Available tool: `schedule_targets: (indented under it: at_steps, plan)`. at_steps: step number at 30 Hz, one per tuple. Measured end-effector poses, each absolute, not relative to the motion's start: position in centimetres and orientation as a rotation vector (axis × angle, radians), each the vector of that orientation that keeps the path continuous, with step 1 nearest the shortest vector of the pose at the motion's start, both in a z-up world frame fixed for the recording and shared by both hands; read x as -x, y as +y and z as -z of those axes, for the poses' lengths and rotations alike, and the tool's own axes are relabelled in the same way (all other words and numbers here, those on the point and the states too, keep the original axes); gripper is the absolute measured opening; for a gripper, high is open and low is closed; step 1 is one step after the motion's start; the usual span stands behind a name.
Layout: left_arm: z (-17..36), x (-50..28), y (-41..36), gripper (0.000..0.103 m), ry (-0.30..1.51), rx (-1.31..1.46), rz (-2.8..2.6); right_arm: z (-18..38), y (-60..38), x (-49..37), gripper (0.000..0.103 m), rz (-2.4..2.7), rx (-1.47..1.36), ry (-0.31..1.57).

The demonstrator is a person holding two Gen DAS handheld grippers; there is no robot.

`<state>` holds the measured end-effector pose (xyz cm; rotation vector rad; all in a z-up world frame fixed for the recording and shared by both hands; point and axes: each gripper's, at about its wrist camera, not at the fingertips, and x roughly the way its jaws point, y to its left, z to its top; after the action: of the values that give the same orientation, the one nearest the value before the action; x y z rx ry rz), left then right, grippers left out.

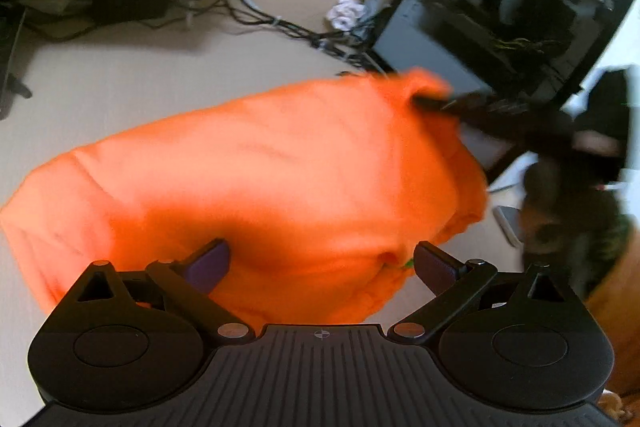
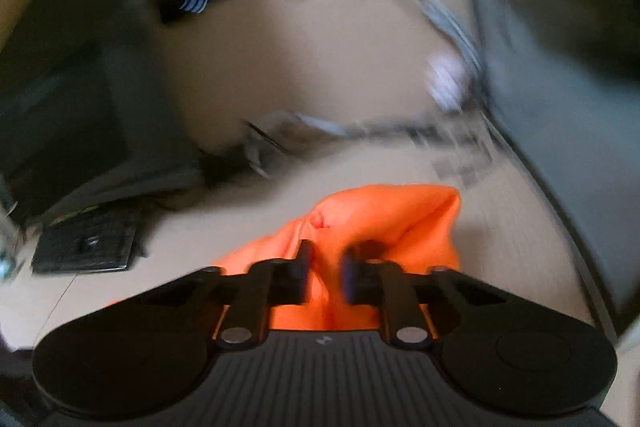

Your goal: Fold clothes

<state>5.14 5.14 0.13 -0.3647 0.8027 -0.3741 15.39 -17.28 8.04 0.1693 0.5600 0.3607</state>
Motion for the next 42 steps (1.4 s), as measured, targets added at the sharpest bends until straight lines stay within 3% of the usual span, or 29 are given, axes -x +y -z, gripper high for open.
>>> schedule_targets:
  at_steps: [6,8,11,13,15,19,24,29,32,34,36,42]
  plan:
    - [0.5,-5.4,5.8,0.101,0.827,0.351,0.336,-2.6,-17.3,-19.2,0.012,-0.146,0.026,0.762]
    - [0.3,-4.9,6.5,0.101,0.820,0.355,0.326,-3.5,-17.7,-18.0,0.015,-0.139,0.023,0.720]
    - [-0.3,-4.0,8.5,0.101,0.780,0.419,0.330,-6.0,-17.3,-15.5,0.028,-0.221,-0.002,0.588]
    - [-0.3,-4.2,9.9,0.101,0.766,0.492,0.318,-6.9,-16.5,-14.3,0.066,-0.351,-0.037,0.549]
    - [0.3,-5.6,10.6,0.101,0.780,0.532,0.268,-5.7,-14.6,-14.7,0.075,-0.443,-0.016,0.610]
    - [1.3,-7.8,12.4,0.101,0.808,0.612,0.166,-1.3,-11.9,-15.9,0.082,-0.448,0.088,0.781]
    - [-1.9,-4.3,14.7,0.102,0.697,0.571,0.147,-2.1,-12.3,-13.5,0.084,-0.445,0.214,0.747]
    - [-2.7,-1.4,16.1,0.102,0.696,0.587,0.123,-4.4,-12.1,-9.1,0.083,-0.466,0.322,0.561]
    - [-2.4,-0.7,14.2,0.102,0.703,0.597,0.258,-4.4,-10.6,-7.1,0.070,-0.555,0.418,0.530]
    - [-1.7,-0.8,12.0,0.102,0.729,0.590,0.364,-3.8,-9.2,-7.8,0.049,-0.533,0.477,0.508]
    - [-0.7,-1.6,9.6,0.102,0.782,0.557,0.426,-3.1,-7.9,-8.5,0.042,-0.511,0.536,0.485]
    - [2.3,-2.8,6.9,0.102,0.910,0.497,0.425,-2.4,-7.2,-12.3,0.041,-0.481,0.498,0.534]
